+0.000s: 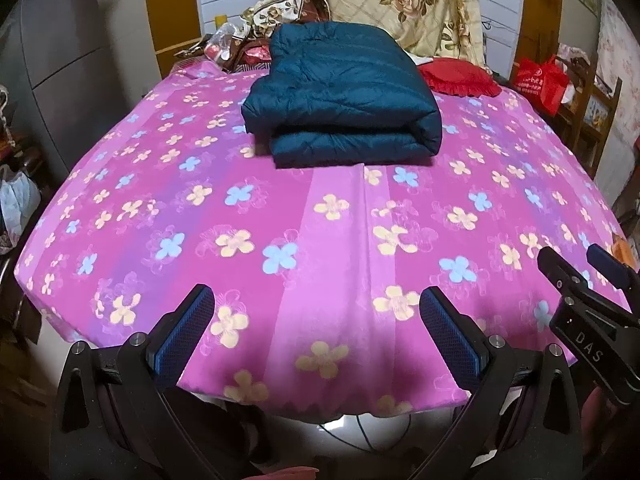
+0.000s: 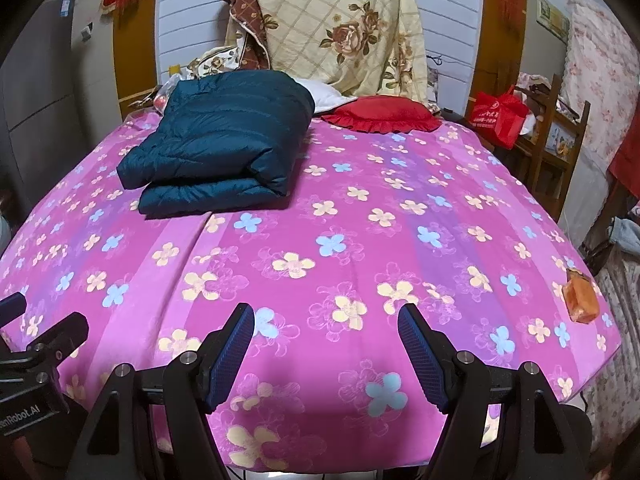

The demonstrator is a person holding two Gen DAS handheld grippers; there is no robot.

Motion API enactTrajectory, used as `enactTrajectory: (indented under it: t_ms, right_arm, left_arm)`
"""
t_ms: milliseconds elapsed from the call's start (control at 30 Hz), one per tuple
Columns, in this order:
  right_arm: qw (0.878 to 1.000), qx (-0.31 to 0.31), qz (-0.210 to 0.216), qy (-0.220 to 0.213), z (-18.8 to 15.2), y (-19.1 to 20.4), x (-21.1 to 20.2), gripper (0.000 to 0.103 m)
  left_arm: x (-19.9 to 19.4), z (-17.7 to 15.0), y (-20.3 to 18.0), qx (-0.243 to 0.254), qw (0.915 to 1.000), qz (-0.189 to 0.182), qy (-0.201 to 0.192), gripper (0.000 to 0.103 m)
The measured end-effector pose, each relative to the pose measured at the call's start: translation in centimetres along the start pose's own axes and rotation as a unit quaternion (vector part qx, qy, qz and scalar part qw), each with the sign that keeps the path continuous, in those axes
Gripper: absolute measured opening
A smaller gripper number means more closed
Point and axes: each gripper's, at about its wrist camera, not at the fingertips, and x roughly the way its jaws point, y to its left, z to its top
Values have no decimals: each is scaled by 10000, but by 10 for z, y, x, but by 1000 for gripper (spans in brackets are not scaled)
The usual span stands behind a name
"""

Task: Fold large clothes

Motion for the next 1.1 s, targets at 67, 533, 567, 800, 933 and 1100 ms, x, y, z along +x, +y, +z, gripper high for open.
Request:
enactTrajectory:
  t_ms: [67,533,567,800,933,1100]
  right_arm:
    - [10000,-5,-17,40,-1,2,0,72]
    - [9998,-209,9,-13,-4,16,1,73]
    - [9998,-217,17,-6,-4,15,1,73]
    - [9994,-347,-30,-76,-7,23,0,73]
    - [9993,-360,-69,-121,-7,24,0,73]
    - [9995,-309,-103,-44,-9,22,5,73]
  left_arm:
    - [0,0,0,-32,10000,0,-8,103]
    - [1,-1,8,-225,9997,15,108,103]
    - [1,-2,8,-224,9997,15,102,103]
    - [0,-4,14,-330,9994,-45,26,103]
    - [1,-4,14,-340,9994,-104,25,103]
    - [-1,-5,13,-317,9994,-153,-22,103]
